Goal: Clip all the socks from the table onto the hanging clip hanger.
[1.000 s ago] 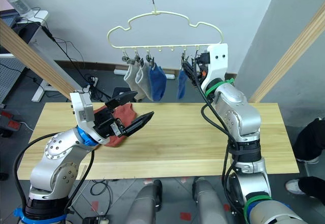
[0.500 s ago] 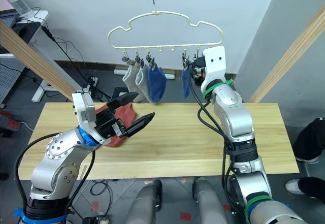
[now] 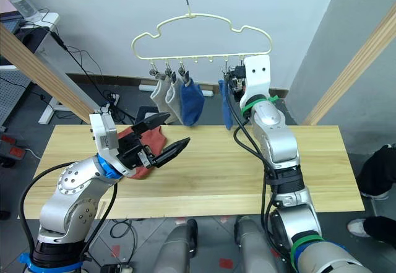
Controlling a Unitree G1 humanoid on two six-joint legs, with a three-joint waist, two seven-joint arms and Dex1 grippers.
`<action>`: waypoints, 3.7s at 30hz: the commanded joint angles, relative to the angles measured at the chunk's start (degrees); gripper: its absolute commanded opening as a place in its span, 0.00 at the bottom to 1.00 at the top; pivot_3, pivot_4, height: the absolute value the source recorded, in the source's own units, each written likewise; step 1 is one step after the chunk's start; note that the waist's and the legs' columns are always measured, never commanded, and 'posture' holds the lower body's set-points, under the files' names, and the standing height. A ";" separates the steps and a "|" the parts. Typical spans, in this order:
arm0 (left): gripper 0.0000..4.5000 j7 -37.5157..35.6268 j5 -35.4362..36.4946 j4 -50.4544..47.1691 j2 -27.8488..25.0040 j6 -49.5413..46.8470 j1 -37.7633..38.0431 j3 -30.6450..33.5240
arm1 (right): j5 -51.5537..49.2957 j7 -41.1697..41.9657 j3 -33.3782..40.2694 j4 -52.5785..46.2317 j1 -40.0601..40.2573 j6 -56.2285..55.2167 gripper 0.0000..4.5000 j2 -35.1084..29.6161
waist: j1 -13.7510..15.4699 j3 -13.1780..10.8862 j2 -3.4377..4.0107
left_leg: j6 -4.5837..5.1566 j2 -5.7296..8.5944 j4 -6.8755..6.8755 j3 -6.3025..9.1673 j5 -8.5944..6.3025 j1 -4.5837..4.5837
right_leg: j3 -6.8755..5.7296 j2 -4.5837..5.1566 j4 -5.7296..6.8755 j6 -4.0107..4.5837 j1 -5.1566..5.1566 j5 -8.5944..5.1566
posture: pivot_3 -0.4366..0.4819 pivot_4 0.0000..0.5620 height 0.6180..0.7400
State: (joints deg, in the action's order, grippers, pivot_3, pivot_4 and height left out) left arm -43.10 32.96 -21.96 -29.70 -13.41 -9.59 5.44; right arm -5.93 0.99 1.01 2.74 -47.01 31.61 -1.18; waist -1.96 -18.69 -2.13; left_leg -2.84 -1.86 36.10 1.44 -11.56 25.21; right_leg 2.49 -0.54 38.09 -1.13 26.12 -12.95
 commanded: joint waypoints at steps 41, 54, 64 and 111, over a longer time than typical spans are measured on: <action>1.00 1.62 0.02 -4.50 0.70 0.04 1.56 -0.12 | -14.84 11.13 2.99 2.08 -3.85 3.51 0.55 3.09 | 0.04 0.00 0.00 | 0.00 -0.01 0.00 0.01 0.00 0.00 | -0.03 0.00 0.01 0.25 0.00 0.15 | 0.50 0.58 1.00; 1.00 1.90 0.17 -4.96 0.59 -0.51 2.12 -0.05 | -14.00 9.78 2.87 -2.83 -0.03 4.71 0.55 -0.31 | 0.13 0.00 0.00 | 0.00 0.00 0.00 0.01 0.00 0.01 | -0.03 0.01 0.00 0.22 -0.01 0.13 | 0.48 0.59 1.00; 1.00 1.93 0.08 -4.71 0.42 -0.88 1.99 -0.02 | -6.73 6.36 -2.00 -15.87 9.27 6.13 0.55 -6.64 | -0.08 0.00 0.00 | 0.00 0.03 0.00 0.00 0.00 0.01 | 0.01 0.03 -0.01 -0.02 0.00 -0.01 | 0.45 0.60 1.00; 1.00 -0.06 -0.05 -4.05 0.06 -0.92 1.46 0.83 | 7.84 -7.50 -4.15 -9.66 6.32 1.76 0.12 4.42 | 0.08 0.00 0.00 | -0.01 -0.03 0.01 -0.01 0.00 -0.07 | 0.01 -0.04 0.03 0.00 -0.02 0.00 | 0.48 0.55 1.00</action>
State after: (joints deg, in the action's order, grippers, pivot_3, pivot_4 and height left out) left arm -43.10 32.78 -24.46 -29.83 -15.56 -8.57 5.51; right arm 1.14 -5.64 -3.50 -5.86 -39.66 34.09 2.80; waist -1.87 -18.68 -2.13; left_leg -2.85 -1.89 36.10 1.43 -11.55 25.15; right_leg 2.51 -0.57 38.12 -1.13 26.09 -12.95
